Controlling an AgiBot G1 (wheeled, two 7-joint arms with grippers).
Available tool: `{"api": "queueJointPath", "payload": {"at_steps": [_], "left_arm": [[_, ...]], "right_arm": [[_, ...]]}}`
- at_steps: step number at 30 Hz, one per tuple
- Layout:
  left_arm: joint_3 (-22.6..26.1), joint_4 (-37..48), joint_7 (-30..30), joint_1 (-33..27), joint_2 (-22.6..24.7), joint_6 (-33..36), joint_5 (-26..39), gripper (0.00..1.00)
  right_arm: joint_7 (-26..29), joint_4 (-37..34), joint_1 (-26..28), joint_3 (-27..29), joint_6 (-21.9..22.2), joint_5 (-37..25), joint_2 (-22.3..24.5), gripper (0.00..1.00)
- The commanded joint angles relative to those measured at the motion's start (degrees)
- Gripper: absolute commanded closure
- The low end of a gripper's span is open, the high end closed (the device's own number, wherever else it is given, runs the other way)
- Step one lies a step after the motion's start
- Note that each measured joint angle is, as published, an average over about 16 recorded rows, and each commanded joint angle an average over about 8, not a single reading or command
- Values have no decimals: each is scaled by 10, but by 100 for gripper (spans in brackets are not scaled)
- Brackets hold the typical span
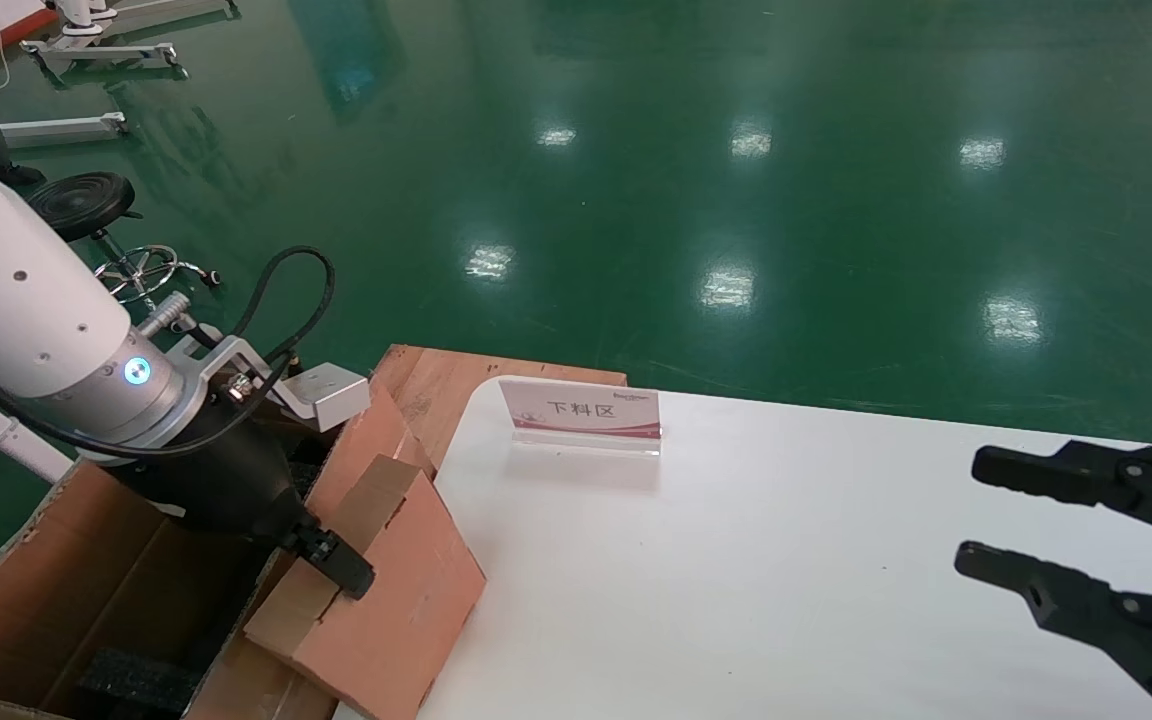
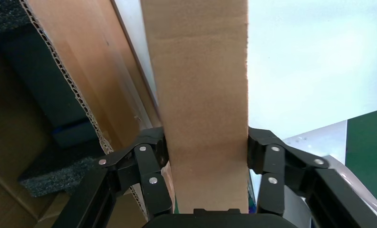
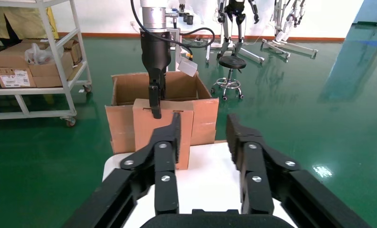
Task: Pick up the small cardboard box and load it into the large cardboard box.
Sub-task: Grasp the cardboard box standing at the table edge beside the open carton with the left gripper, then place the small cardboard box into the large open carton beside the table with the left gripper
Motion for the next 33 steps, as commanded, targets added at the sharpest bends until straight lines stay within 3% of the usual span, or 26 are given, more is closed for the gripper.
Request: {"api": "queueJointPath", "payload": {"at_steps": [1,13,29,33], "left_arm": [[0,-1,0,0,0,0,0,100],[-20,11,0,-40,13,-5,8,100],[-68,30,-7,-233,86,55,71,100],[-49,30,-15,-294,102,70,77,100]], "right_arm": [[0,0,0,0,0,0,0,100],[0,0,0,0,0,0,0,100],[-1,-1,0,-1,0,0,0,100],[-1,-1,0,-1,0,1,0,50]]}}
